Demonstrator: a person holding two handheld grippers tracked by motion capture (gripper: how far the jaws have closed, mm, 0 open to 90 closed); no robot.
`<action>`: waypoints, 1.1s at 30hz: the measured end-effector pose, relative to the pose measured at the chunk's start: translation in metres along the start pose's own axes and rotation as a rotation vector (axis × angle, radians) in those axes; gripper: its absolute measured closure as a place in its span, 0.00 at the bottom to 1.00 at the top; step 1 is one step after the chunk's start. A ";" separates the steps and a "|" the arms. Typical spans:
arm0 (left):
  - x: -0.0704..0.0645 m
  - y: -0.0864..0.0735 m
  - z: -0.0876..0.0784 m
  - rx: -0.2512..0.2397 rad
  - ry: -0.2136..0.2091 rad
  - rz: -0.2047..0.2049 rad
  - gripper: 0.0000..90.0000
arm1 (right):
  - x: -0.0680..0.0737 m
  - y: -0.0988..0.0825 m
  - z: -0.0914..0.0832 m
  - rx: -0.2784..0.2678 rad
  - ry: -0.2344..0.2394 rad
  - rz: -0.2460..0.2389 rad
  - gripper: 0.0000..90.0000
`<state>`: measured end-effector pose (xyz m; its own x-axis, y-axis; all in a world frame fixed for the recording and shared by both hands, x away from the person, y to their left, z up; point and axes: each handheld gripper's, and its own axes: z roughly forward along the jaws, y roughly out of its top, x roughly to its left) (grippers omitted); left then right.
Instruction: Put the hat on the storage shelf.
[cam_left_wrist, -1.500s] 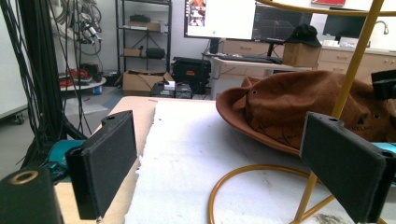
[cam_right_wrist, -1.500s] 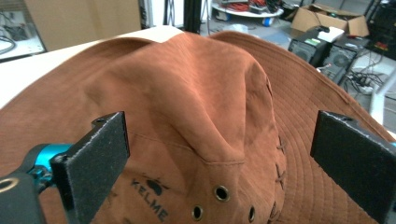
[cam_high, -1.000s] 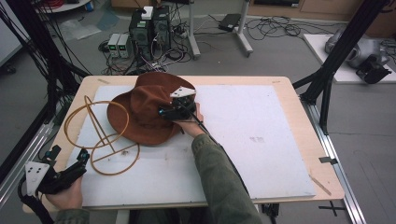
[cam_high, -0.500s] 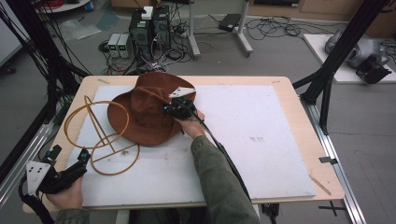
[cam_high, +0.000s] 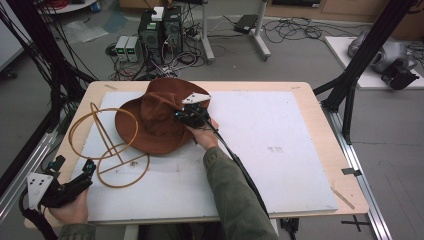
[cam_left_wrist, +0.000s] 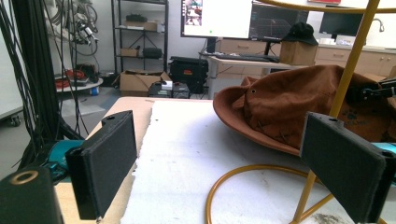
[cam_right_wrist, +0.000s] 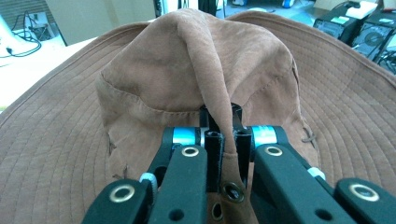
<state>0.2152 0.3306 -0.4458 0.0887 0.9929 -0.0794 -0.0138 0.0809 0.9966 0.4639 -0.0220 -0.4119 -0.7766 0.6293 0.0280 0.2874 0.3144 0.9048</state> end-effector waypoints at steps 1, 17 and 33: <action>0.000 0.000 0.000 0.000 0.000 0.000 0.13 | 0.001 0.000 -0.001 -0.005 -0.005 -0.003 0.98; -0.001 0.000 0.000 0.001 -0.003 0.007 0.13 | -0.002 0.014 -0.035 -0.194 -0.049 0.025 0.98; -0.001 0.000 0.000 -0.001 -0.005 0.005 0.13 | -0.012 0.025 -0.068 -0.418 -0.077 0.083 0.98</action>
<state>0.2152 0.3291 -0.4456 0.0933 0.9929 -0.0744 -0.0148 0.0761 0.9970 0.4424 -0.0700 -0.3612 -0.7116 0.6968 0.0901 0.0829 -0.0441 0.9956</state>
